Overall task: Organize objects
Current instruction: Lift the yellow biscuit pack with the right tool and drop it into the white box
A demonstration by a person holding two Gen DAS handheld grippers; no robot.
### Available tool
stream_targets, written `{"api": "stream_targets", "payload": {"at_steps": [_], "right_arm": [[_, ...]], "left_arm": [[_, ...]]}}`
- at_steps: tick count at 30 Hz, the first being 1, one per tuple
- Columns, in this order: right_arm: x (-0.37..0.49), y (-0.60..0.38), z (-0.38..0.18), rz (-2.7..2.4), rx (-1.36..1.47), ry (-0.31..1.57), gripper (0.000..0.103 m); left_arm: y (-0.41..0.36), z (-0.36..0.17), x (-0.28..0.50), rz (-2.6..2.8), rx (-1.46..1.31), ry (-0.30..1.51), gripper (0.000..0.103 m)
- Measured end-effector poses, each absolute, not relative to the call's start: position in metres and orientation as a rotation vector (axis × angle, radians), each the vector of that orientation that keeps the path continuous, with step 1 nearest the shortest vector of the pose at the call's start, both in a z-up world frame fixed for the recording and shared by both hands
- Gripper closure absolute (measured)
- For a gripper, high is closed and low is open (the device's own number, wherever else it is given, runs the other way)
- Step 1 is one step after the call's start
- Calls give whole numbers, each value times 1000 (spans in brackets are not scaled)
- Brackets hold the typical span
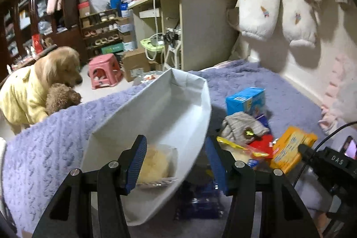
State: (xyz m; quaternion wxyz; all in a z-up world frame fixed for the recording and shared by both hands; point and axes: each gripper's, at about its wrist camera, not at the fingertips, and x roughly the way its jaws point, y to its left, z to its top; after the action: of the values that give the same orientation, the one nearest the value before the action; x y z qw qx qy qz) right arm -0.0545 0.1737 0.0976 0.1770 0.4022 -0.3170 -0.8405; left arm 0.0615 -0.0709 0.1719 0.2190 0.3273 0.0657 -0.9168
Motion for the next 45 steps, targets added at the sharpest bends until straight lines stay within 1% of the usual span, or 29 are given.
{"api": "stream_targets", "payload": {"at_steps": [3, 4, 8, 11, 15, 18, 20, 25, 26, 28, 32, 34, 35, 40, 43, 44, 45], "right_arm": [[-39, 165, 130, -2488, 946, -761, 84], [-38, 160, 137, -2488, 889, -733, 84], [-25, 128, 162, -2381, 734, -658, 84], [-22, 97, 168, -2237, 714, -634, 84], [-24, 47, 163, -2018, 744, -603, 84], [-24, 28, 149, -1962, 774, -577, 84], [-25, 20, 141, -1949, 797, -561, 84], [-37, 5, 124, -1845, 843, -583, 84], [-37, 2, 123, -1815, 851, -574, 83], [-38, -1, 116, -1756, 871, -590, 82], [-42, 1, 110, -1687, 889, -646, 81], [-42, 3, 110, -1651, 874, -669, 77], [-42, 3, 110, -1630, 867, -684, 72], [-43, 5, 107, -1622, 896, -711, 70], [-43, 13, 115, -1718, 903, -653, 70], [-41, 17, 121, -1809, 914, -569, 68], [-41, 22, 124, -1859, 914, -534, 65]], "left_arm": [[-78, 171, 60, -2488, 927, 185, 50], [-83, 170, 59, -2457, 941, 213, 50], [-116, 171, 75, -2434, 961, 451, 50], [-137, 175, 91, -2371, 931, 538, 50], [-149, 165, 90, -2323, 983, 546, 50], [-154, 155, 87, -2304, 1037, 569, 50], [-155, 153, 86, -2280, 1045, 552, 50], [-143, 161, 82, -2285, 1041, 492, 50], [-141, 162, 82, -2276, 1043, 472, 53], [-139, 167, 83, -2256, 1035, 426, 53], [-141, 169, 86, -2314, 1036, 476, 53], [-140, 168, 84, -2311, 1046, 457, 53], [-140, 167, 83, -2304, 1054, 445, 53], [-141, 165, 81, -2326, 1067, 472, 53], [-139, 162, 76, -2389, 1094, 539, 53], [-136, 160, 73, -2412, 1109, 553, 53], [-132, 158, 70, -2426, 1119, 549, 53]]}}
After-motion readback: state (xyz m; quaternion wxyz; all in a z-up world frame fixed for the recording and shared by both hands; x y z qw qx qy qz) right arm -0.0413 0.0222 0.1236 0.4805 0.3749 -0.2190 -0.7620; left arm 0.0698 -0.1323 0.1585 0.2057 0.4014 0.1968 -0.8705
